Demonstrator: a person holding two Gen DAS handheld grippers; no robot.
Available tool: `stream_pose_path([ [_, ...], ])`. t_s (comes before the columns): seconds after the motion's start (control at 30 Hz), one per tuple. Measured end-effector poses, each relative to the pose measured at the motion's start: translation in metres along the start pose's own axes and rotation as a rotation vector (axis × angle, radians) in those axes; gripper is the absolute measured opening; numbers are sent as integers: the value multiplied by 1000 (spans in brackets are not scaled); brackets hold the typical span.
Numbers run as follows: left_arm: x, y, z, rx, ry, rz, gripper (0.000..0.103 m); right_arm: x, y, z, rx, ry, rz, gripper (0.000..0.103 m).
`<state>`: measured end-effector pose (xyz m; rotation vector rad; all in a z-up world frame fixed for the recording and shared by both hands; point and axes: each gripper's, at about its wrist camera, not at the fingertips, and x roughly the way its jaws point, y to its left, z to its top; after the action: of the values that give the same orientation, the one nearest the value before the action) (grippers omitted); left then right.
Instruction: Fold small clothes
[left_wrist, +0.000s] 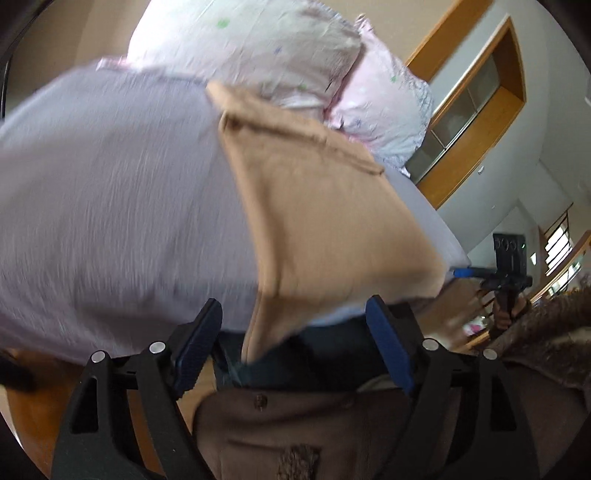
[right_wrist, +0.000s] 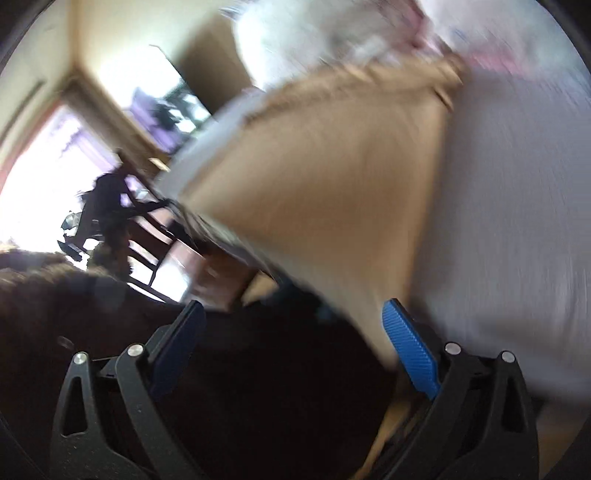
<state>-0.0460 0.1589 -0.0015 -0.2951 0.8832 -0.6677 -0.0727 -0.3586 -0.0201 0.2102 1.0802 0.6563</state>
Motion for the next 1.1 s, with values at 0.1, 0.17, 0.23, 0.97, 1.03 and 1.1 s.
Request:
stream_pose_path([
  [0.1,19,7,-8,-19,50,-4,81,17,-32,-10,131,23,-49,97],
  [0.17,35,8,-11,-25,80,-18,81,30,-48,-11,189,20,-27,97],
  [0.23,45,12,-12,-45,94,-17,81,45,-56,-11,210,21,8,97],
  [0.97,12,-28,154,-13,-221,-271,9,-58,-15,159,-38,-511,142,7],
  [1.03,31,-19,203,-44,-273,-206,9,-59,-37,210,13,-581,84,7],
  [1.1,68,8,248,-140,-296,-139,9,-39,-65,262,101,-578,45,7],
])
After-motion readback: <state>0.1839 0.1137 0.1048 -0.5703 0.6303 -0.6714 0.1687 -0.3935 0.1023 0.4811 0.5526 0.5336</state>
